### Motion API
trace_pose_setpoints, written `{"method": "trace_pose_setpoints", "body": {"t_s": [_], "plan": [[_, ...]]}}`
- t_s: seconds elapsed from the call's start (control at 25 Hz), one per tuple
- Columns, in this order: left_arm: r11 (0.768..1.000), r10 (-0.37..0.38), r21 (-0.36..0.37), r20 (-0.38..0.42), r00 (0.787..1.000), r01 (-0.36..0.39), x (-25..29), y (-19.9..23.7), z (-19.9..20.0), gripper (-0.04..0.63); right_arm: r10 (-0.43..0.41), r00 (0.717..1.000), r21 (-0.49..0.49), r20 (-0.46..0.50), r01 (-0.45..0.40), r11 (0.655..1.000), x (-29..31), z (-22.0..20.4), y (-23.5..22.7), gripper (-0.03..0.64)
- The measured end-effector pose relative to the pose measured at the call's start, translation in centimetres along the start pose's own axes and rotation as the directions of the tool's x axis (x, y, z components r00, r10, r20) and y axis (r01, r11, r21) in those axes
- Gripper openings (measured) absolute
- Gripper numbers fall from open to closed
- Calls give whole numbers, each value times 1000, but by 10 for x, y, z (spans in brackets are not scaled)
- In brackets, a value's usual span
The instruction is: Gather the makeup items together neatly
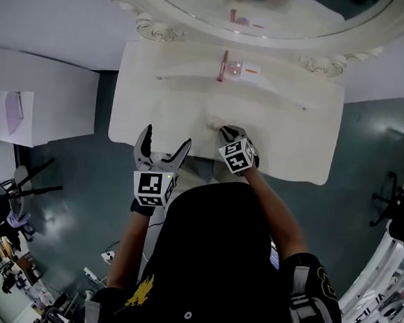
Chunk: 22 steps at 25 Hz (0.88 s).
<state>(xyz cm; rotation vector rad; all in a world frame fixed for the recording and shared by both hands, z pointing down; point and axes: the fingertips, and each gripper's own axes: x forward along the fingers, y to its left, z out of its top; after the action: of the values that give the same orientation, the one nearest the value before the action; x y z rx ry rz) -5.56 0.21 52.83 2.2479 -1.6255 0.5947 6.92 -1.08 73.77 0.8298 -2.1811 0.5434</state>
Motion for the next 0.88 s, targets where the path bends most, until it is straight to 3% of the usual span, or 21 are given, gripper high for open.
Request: {"method": "trace_pose_setpoints", "body": {"t_s": [0.08, 0.2, 0.56, 0.68, 0.72, 0.88], "plan": [[1000, -3, 2, -1, 1000, 3, 2, -2, 0, 492, -1, 1000, -15, 0, 1, 1000, 2, 2, -3, 63], [1000, -6, 3, 7, 1000, 6, 4, -7, 4, 492, -13, 1000, -31, 17, 13, 999, 0, 8, -10, 17], [1000, -19, -9, 10, 1000, 19, 14, -9, 8, 492, -6, 999, -93, 52, 11, 996, -16, 30, -19, 14], [999, -32, -12, 6, 999, 32, 16, -8, 6, 492, -17, 999, -30, 43, 18, 999, -15, 27, -24, 15], [999, -34, -11, 5, 999, 34, 17, -7, 6, 492, -14, 999, 0, 31, 14, 1000, -12, 24, -24, 24], [999, -32, -7, 0, 999, 32, 15, -2, 9, 492, 28, 1000, 115, 2, -28, 993, 4, 20, -21, 182]]}}
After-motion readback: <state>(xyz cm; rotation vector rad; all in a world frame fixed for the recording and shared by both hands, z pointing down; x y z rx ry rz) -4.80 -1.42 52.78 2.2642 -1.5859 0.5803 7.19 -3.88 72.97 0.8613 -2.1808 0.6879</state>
